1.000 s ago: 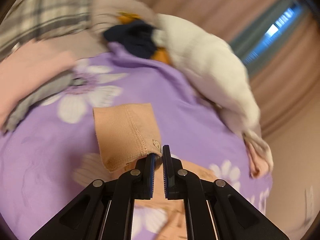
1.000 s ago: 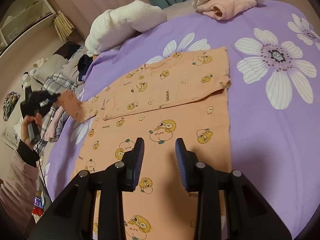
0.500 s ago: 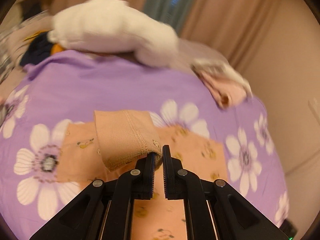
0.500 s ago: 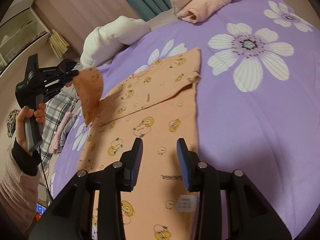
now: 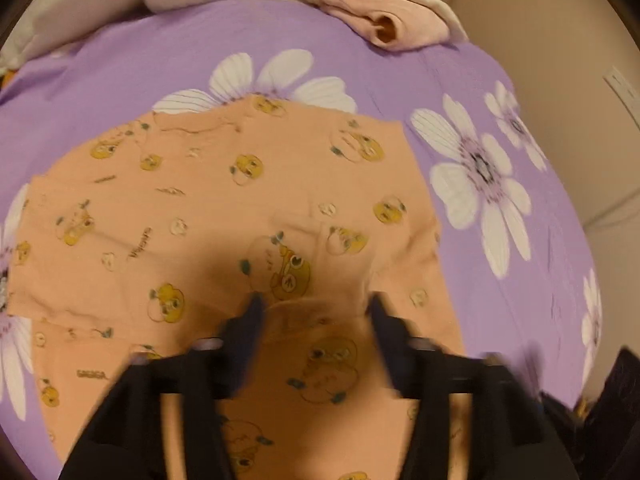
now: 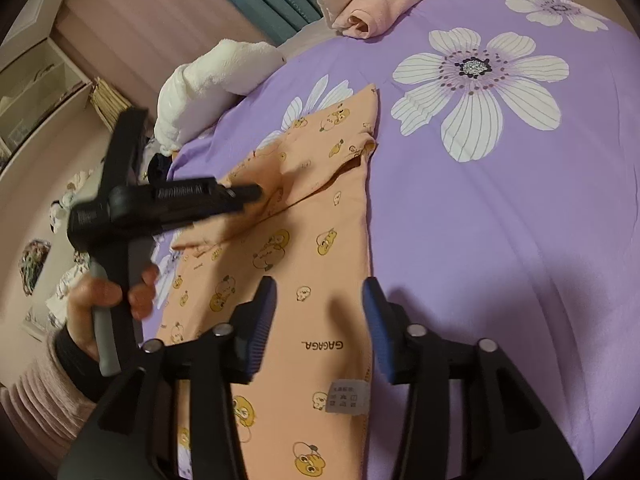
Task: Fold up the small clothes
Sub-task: 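Fold the held sleeve across the shirt body with the left gripper and release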
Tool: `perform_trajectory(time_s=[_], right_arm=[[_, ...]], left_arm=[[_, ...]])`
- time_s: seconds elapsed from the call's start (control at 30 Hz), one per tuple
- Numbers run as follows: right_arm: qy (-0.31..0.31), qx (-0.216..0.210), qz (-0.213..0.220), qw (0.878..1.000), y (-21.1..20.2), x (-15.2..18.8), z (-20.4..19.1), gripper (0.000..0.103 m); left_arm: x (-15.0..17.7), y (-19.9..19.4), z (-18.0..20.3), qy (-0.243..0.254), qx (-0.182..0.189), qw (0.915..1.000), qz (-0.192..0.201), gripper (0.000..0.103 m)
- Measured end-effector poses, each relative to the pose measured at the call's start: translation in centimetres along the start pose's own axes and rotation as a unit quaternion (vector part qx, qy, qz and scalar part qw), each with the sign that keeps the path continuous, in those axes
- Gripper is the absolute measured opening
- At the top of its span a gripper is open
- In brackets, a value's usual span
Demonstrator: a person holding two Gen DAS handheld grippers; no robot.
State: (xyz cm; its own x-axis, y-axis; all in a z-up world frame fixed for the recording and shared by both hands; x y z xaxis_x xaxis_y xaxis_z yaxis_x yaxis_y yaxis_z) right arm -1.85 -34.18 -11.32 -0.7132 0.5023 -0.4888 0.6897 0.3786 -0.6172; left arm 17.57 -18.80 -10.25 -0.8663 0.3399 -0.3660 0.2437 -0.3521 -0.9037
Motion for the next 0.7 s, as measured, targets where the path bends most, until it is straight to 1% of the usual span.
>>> perform_trajectory(time_s=[0.03, 0.1, 0.13, 0.23, 0.33, 0.43, 0.5, 0.53, 0.6, 0.63, 0.67, 0.7], right_arm=[[0.003, -0.002, 0.001, 1.000, 0.0, -0.1, 0.0, 0.047], [0.009, -0.008, 0.002, 1.000, 0.0, -0.4, -0.1, 0.047], [0.011, -0.009, 0.002, 1.000, 0.1, -0.5, -0.2, 0.048], [0.010, -0.017, -0.002, 1.000, 0.5, -1.2, -0.8, 0.048], [0.004, -0.024, -0.013, 1.000, 1.7, -2.3, -1.6, 0.048], [0.002, -0.028, -0.032, 0.999, 3.9, -3.5, -2.4, 0.048], [-0.003, -0.027, -0.049, 0.998, 6.3, -4.6, -3.2, 0.047], [-0.005, -0.022, -0.052, 0.998, 7.1, -5.0, -3.5, 0.047], [-0.014, 0.003, -0.068, 0.998, 9.6, -5.8, -4.0, 0.047], [-0.021, 0.023, -0.076, 0.997, 10.8, -6.1, -4.1, 0.047], [-0.024, 0.048, -0.088, 0.995, 12.2, -6.3, -4.1, 0.044], [-0.026, 0.060, -0.095, 0.993, 13.2, -6.4, -4.1, 0.040]], left_arm=[[0.2, -0.2, 0.1, 0.006, -0.003, 1.0000, -0.004, 0.078], [0.8, -0.8, -0.2, 0.009, 0.011, 0.9999, 0.004, 0.078], [1.2, -1.2, -0.6, 0.002, 0.019, 0.9998, 0.006, 0.078], [2.6, -2.6, -3.0, -0.033, 0.033, 0.9988, 0.015, 0.078], [4.3, -4.2, -5.9, -0.068, 0.029, 0.9968, 0.031, 0.078], [6.3, -5.5, -8.9, -0.106, 0.023, 0.9933, 0.040, 0.078], [7.8, -6.5, -10.9, -0.129, 0.015, 0.9904, 0.046, 0.078], [8.6, -6.9, -12.0, -0.143, 0.009, 0.9885, 0.048, 0.078], [9.9, -7.6, -13.7, -0.168, 0.007, 0.9844, 0.051, 0.078], [10.5, -7.9, -14.6, -0.182, 0.009, 0.9819, 0.052, 0.078], [11.1, -8.1, -15.4, -0.193, 0.009, 0.9797, 0.053, 0.078], [11.7, -8.4, -16.2, -0.205, 0.008, 0.9773, 0.054, 0.078]])
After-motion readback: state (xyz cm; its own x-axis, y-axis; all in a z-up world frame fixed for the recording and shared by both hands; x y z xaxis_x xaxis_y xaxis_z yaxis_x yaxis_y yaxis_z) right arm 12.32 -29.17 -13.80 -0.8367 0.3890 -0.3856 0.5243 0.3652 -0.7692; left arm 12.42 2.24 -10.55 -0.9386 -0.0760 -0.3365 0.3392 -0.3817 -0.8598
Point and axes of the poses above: each gripper's, at about its wrist camera, not at the fingertips, and y roughly the way its jaws point, z to its right, x to its underside, the point moved 2 cm from there along y, roughly the way its jaws point, and after that the axes turned 2 degrees about -z, right-handed, at the moved point
